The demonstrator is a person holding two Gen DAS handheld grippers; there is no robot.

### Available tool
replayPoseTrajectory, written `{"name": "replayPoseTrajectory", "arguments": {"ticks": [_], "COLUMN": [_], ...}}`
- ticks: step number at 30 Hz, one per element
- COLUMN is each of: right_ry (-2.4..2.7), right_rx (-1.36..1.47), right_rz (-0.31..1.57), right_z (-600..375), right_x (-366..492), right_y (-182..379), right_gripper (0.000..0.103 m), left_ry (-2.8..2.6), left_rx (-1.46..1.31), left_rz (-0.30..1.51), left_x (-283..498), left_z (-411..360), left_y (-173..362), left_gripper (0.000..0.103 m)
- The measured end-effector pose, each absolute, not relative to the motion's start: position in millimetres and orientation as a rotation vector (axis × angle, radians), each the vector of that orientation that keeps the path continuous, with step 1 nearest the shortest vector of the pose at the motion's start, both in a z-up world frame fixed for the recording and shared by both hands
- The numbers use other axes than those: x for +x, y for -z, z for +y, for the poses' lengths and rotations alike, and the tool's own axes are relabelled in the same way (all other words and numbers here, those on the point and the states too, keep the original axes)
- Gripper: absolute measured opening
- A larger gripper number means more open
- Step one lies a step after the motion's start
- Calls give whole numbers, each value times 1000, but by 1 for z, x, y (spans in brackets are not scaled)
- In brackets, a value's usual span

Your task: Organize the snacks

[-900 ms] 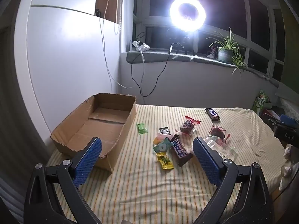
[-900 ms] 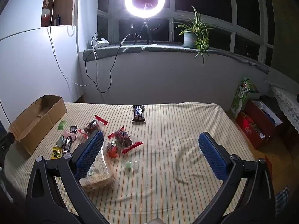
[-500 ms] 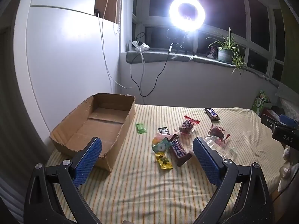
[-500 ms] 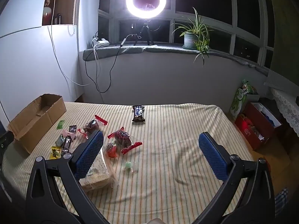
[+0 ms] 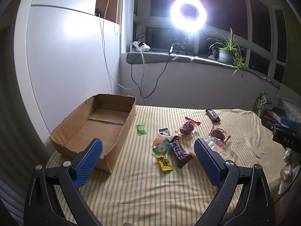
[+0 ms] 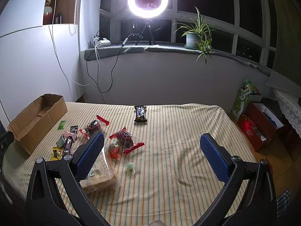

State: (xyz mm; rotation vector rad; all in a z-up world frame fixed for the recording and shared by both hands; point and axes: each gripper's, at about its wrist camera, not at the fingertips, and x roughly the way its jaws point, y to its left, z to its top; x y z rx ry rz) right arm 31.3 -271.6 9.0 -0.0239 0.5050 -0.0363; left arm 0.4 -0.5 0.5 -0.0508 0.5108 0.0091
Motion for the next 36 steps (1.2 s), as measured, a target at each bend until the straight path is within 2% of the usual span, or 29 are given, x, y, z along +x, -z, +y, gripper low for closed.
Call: {"name": "replayPoseTrajectory", "arguments": {"ticks": [36], "right_ry": [37], "right_rx": [-30], "right_rz": [503], "right_z": [-270], "right_x": [32], "right_y": [-9], "right_gripper": [103], "left_ry": [-2], "left_rx": [-54], "left_rz": [507], "left_x": [-2], "left_z": [-3], "left_y": [-1], "left_gripper": [98]}}
